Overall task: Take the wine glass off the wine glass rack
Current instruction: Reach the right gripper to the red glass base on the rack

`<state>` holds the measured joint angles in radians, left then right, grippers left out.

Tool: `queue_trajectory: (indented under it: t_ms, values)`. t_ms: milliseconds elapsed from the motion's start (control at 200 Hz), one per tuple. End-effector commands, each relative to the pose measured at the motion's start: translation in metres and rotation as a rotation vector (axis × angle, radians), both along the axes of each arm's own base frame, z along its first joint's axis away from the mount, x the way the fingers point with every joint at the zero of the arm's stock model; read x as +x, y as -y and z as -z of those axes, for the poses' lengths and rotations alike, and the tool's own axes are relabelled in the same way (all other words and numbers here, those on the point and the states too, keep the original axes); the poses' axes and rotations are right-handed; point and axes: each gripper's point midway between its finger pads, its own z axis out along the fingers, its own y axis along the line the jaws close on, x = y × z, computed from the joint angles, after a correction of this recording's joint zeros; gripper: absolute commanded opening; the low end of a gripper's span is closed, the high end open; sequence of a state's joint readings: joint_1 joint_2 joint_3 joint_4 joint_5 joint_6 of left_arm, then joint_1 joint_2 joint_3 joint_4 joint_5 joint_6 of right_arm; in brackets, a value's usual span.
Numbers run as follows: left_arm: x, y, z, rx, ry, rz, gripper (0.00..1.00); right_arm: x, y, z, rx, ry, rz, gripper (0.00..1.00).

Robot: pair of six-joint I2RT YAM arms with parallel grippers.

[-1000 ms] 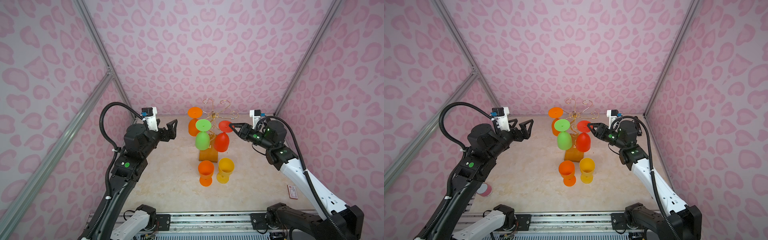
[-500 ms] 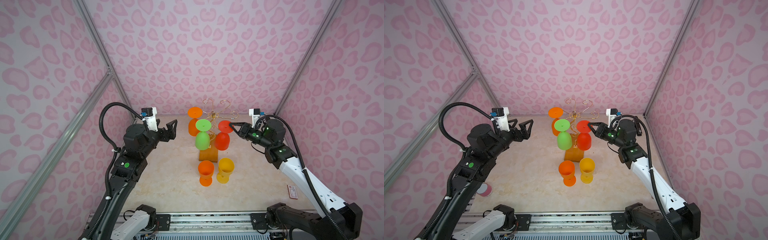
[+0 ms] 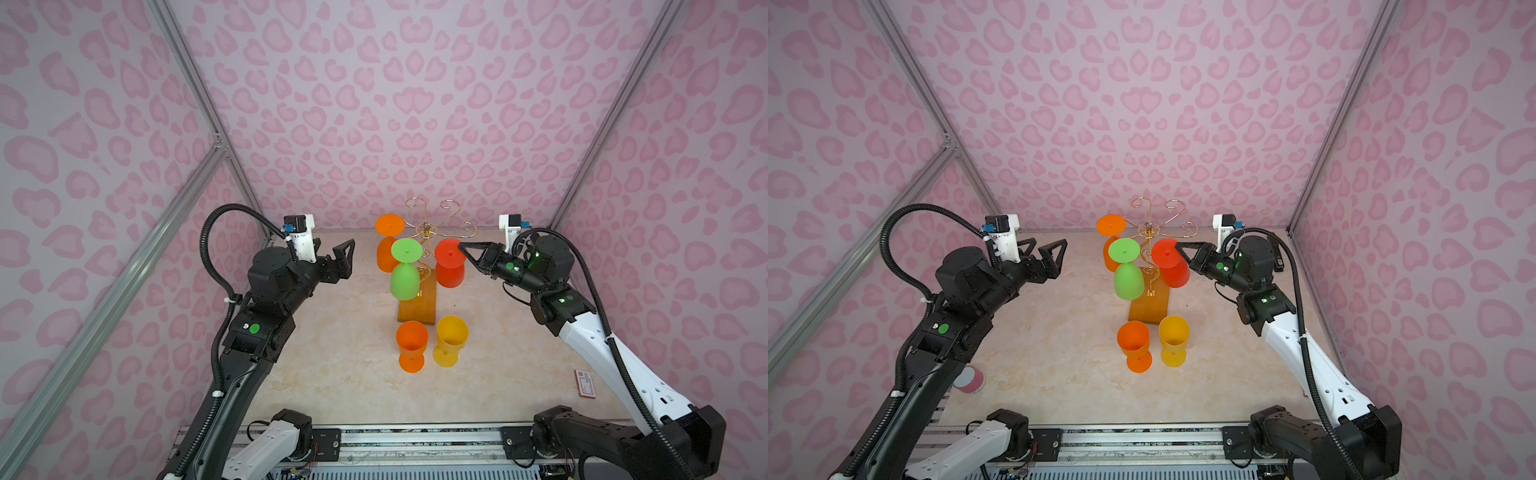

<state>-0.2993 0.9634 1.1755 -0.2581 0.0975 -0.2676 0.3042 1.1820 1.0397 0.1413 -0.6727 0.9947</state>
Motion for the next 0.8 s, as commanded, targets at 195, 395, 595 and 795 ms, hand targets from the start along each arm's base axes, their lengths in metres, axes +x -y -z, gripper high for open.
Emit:
queue_trajectory:
  t_ms: [195,395,595,795]
  values:
    - [-0.001,0.0,-0.006,0.001,0.031,0.007,0.93,0.001,0.005,-0.015,0.156,-0.031,-0.023,0.0]
    - [-0.002,0.001,-0.004,0.004,0.028,0.011,0.93,-0.003,0.006,-0.024,0.251,-0.032,-0.055,0.0]
    - [-0.001,0.0,-0.004,0.005,0.027,0.01,0.93,-0.007,0.005,-0.02,0.246,-0.045,-0.068,0.0]
    - [-0.001,0.001,-0.003,0.007,0.027,0.014,0.93,-0.012,-0.001,-0.018,0.231,-0.054,-0.086,0.0]
